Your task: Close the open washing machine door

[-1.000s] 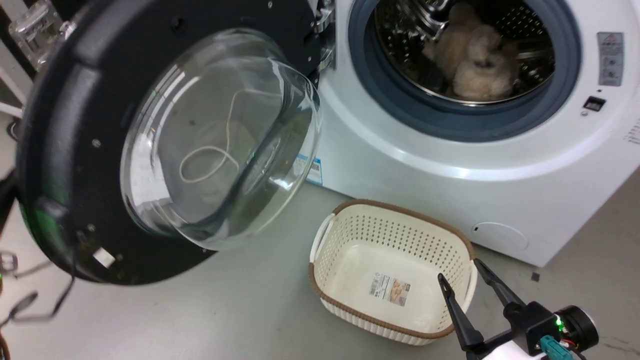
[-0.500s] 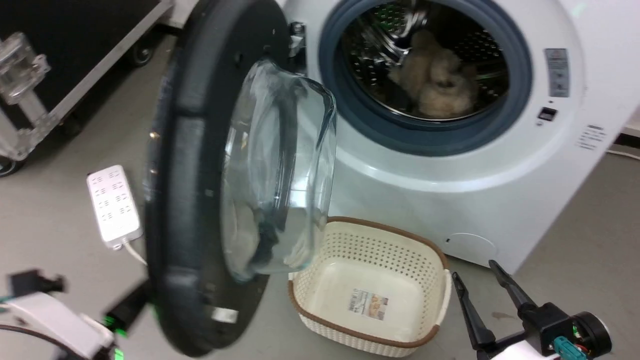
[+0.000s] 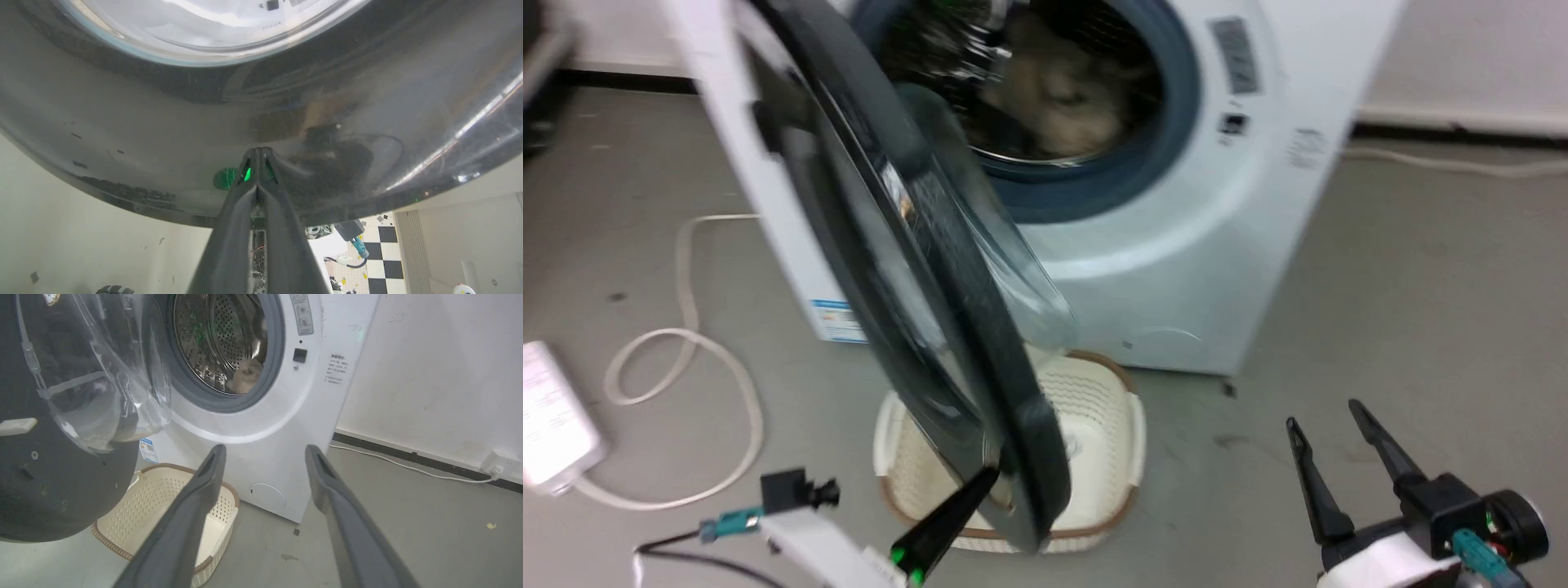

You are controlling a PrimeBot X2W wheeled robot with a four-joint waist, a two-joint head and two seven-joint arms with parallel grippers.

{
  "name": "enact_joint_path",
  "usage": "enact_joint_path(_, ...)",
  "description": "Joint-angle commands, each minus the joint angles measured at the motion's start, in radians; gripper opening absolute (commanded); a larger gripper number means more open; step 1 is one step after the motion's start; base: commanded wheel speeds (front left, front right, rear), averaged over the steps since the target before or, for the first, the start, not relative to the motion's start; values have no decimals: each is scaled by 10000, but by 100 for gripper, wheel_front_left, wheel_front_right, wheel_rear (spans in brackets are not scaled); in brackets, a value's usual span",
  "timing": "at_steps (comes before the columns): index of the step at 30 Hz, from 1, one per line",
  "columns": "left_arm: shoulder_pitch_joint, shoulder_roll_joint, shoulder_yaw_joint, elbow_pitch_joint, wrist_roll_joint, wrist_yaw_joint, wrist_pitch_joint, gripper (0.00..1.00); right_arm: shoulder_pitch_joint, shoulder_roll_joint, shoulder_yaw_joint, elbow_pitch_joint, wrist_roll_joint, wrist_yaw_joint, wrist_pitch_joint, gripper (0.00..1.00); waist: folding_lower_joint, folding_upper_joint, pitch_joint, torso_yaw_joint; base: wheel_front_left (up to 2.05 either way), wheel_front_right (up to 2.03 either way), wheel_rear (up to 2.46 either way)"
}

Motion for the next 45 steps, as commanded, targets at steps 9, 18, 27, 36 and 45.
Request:
enact_joint_path(9, -2734, -2, -1296, 1896, -703, -219, -2277, 0, -544, 53, 124, -171, 211, 8, -40, 100, 0, 0, 1335, -2559, 0, 0, 0)
enact_joint_path(18, -5160, -2, -1651, 4160, -2091, -397, -4309, 0, -870, 136, 301, -105, 396, 8, -40, 100, 0, 0, 1852, -3736, 0, 0, 0)
enact_joint_path(27, -6497, -2, -1645, 5297, -3213, -548, -5863, 0, -814, 155, 264, -105, 527, 8, -41, 100, 0, 0, 1767, -3770, 0, 0, 0)
enact_joint_path(36, -3775, 1160, -2139, 3029, -1043, -554, -6468, 100, -355, 157, -7, -198, 296, 8, -41, 100, 0, 0, 611, -2525, 0, 0, 0)
enact_joint_path(45, -1742, 3136, -1757, 1788, 6616, -28, -8696, 100, 356, 66, -175, -284, 86, 8, -41, 100, 0, 0, -406, -951, 0, 0, 0)
